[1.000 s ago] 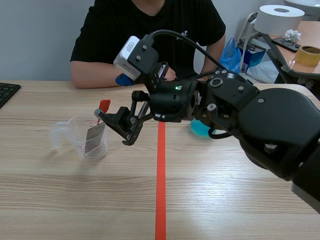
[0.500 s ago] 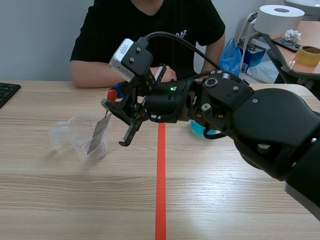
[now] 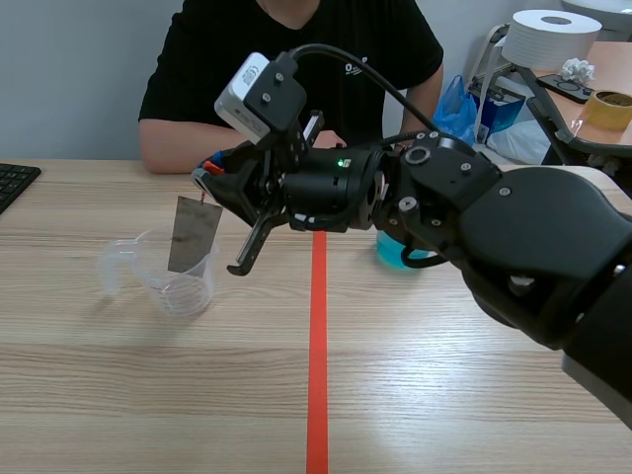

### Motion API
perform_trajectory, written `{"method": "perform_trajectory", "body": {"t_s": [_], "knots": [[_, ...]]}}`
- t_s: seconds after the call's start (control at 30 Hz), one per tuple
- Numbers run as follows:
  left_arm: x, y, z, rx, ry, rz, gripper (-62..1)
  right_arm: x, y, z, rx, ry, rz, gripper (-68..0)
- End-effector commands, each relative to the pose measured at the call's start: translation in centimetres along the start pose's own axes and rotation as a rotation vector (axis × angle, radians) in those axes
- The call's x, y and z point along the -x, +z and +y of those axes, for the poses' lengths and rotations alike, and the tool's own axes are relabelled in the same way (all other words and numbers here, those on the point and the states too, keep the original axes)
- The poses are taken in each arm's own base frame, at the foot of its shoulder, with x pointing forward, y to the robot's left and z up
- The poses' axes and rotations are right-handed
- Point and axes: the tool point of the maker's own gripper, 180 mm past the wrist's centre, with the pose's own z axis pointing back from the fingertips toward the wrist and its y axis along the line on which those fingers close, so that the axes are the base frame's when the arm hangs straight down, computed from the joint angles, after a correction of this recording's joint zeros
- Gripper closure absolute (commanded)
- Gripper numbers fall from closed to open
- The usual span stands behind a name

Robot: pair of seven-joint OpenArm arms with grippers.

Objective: Do the redox reaction experiment.
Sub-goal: 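Lift the metal plate out of the left beaker, then move the plate over the blue solution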

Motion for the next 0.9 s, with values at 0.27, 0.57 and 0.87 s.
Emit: {"method": "perform_trajectory", "body": {"t_s": [0.27,0.57,0.87], "knots": [[-0.2,0.0,0.1,-0.002,0.002,-0.011,-4.2,-6.0,-1.6,-3.4,0.022,-0.024,-0.045,-0.6],[-0.2,0.0,0.1,-0.002,0.002,-0.011,-4.2,-10.1,-1.1,-4.4,0.028,-0.056,-0.029,-0.7],[-0.2,0.0,0.1,-0.002,0.002,-0.011,-4.2,-13.6,1.6,-6.9,0.098,-0.05,0.007,-0.6]]}}
